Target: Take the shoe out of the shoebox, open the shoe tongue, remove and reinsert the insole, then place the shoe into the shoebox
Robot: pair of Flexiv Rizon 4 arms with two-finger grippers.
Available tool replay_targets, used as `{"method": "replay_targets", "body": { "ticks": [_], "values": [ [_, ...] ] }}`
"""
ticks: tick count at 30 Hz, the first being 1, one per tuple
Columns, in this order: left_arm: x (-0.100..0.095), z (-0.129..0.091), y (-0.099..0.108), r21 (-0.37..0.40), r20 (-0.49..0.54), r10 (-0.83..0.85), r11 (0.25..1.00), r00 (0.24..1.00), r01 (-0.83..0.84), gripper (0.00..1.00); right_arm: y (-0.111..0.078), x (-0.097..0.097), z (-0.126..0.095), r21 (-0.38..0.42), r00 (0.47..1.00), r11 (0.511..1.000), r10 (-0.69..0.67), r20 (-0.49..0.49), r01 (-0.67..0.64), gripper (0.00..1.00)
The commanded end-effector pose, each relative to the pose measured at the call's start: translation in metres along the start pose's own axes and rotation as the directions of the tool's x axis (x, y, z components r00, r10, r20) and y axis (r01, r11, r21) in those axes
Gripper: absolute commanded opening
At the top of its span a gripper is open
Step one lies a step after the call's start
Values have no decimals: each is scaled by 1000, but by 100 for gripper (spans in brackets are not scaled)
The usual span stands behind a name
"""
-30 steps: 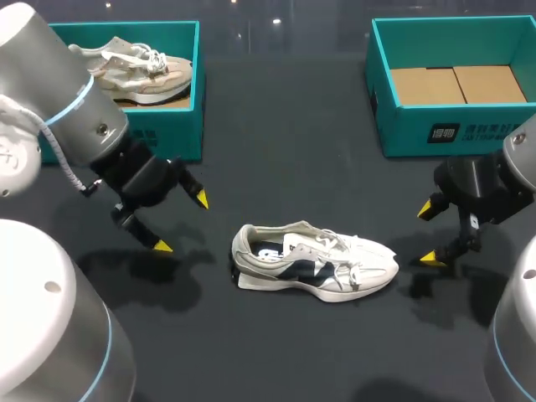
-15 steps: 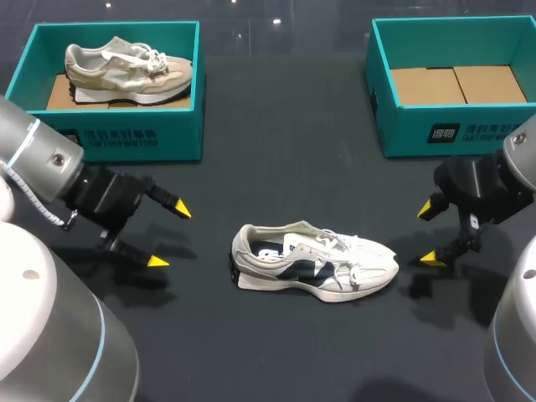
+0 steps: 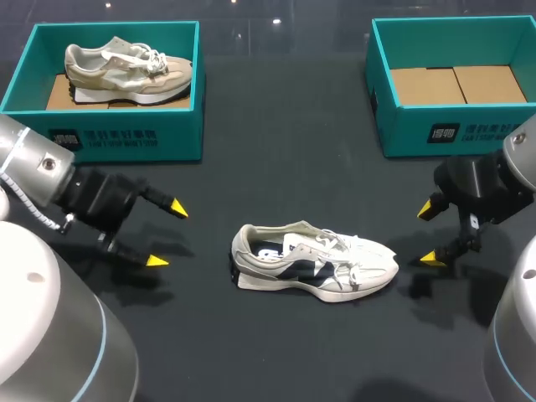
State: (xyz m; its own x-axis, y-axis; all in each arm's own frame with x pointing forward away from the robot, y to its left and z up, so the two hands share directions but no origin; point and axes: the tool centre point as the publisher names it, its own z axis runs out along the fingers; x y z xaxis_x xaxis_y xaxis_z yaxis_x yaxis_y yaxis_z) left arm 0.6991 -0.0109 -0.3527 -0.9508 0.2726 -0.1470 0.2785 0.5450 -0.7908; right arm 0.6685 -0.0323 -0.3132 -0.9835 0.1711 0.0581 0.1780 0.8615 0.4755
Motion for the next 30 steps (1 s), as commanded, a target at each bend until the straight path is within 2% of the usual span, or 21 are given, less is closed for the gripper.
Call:
{"method": "replay_targets", "body": {
  "ticks": [1,5,10,23,30],
  "values": [
    [15,10,14,68,72,-24,998,997,19,100,0,2,0,3,1000,1000,0,4,0,100],
    [23,12,19,120,150,-61,992,987,43,100,0,2,0,3,1000,1000,0,4,0,100],
    [25,14,27,189,178,-105,979,979,70,100,0,2,0,3,1000,1000,0,4,0,100],
    [21,10,52,294,156,-213,942,964,161,100,0,2,0,3,1000,1000,0,4,0,100],
    [18,12,54,297,156,-218,941,963,164,100,0,2,0,3,1000,1000,0,4,0,100]
  ]
}}
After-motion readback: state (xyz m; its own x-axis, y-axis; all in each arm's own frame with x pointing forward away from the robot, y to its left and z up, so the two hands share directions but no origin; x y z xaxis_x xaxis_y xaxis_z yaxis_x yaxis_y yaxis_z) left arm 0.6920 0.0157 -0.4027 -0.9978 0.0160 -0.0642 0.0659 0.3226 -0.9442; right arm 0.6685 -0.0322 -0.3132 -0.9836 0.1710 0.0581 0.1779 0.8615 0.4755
